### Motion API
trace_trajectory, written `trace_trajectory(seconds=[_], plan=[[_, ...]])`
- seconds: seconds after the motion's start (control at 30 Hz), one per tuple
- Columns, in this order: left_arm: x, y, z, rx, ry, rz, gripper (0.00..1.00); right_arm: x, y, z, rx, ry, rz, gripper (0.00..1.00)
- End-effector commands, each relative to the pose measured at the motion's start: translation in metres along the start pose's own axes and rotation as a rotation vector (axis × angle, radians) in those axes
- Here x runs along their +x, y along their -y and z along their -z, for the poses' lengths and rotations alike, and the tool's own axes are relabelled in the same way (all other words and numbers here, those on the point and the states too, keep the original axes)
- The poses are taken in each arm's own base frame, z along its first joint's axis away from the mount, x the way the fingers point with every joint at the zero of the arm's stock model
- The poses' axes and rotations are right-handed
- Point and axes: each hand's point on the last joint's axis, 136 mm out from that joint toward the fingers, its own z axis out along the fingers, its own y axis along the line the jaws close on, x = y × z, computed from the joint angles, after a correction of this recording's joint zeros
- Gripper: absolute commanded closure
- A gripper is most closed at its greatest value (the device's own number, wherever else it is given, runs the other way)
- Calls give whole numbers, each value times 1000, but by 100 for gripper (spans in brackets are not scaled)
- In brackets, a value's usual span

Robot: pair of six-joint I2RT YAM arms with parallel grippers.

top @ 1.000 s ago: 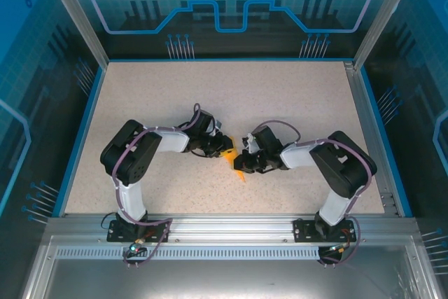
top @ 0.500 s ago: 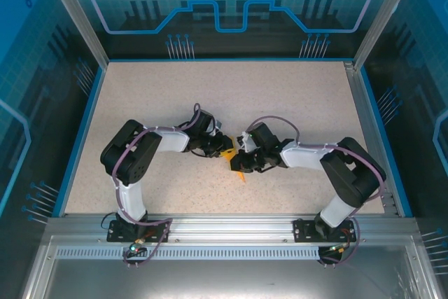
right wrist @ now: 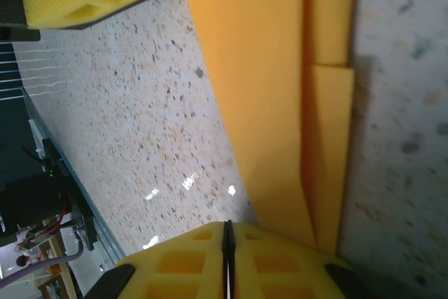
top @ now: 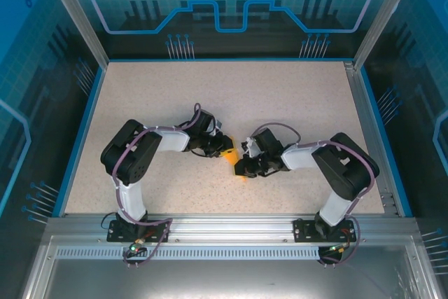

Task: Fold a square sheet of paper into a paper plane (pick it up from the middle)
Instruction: Fold the wing for the fifth time at the center of the table.

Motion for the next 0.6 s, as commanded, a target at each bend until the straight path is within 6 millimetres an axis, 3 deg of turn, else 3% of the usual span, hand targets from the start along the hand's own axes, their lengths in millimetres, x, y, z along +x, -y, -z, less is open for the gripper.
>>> trace_trajectory(seconds=[0.0, 0.4, 0.57], plan=[[10, -62, -9, -195, -18, 90, 74, 26, 24, 4, 54, -63, -82, 89], [10, -63, -7, -196, -17, 92, 75, 67, 52, 15, 121, -108, -126, 89], [11, -63, -7, -193, -19, 94, 75, 73, 57, 21, 125, -108, -131, 89]])
